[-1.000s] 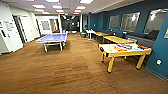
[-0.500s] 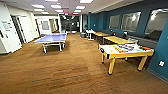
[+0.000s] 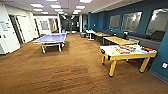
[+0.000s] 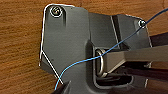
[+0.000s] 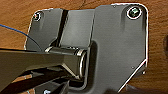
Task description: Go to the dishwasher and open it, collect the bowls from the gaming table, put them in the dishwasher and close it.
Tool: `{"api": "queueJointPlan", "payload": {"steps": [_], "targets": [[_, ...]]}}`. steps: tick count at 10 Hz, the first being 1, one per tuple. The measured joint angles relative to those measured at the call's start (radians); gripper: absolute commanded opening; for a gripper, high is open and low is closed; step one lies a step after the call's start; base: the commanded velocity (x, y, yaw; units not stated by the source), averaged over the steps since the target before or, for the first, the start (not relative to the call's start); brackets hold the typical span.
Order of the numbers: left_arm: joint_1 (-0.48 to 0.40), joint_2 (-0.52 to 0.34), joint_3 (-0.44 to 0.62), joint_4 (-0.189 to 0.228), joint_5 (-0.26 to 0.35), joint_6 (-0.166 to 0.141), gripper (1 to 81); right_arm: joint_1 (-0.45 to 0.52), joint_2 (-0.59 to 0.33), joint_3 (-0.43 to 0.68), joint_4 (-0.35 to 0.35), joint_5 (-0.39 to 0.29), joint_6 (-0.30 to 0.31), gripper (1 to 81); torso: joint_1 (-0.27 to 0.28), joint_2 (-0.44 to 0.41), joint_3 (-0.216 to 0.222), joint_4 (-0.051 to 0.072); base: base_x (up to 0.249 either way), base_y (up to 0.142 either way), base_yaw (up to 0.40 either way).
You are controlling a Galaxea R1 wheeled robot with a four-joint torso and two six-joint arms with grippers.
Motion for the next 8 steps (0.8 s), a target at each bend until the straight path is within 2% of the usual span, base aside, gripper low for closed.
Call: {"api": "queueJointPlan", "payload": {"steps": [8], "targets": [[0.0, 0.016, 0.0, 0.0, -0.001, 0.0, 81.1, 0.011, 0.0, 0.0, 0.005, -0.001, 0.001, 81.1, 0.0, 0.0, 0.0, 0.0, 0.19, 0.0, 0.0]]}}
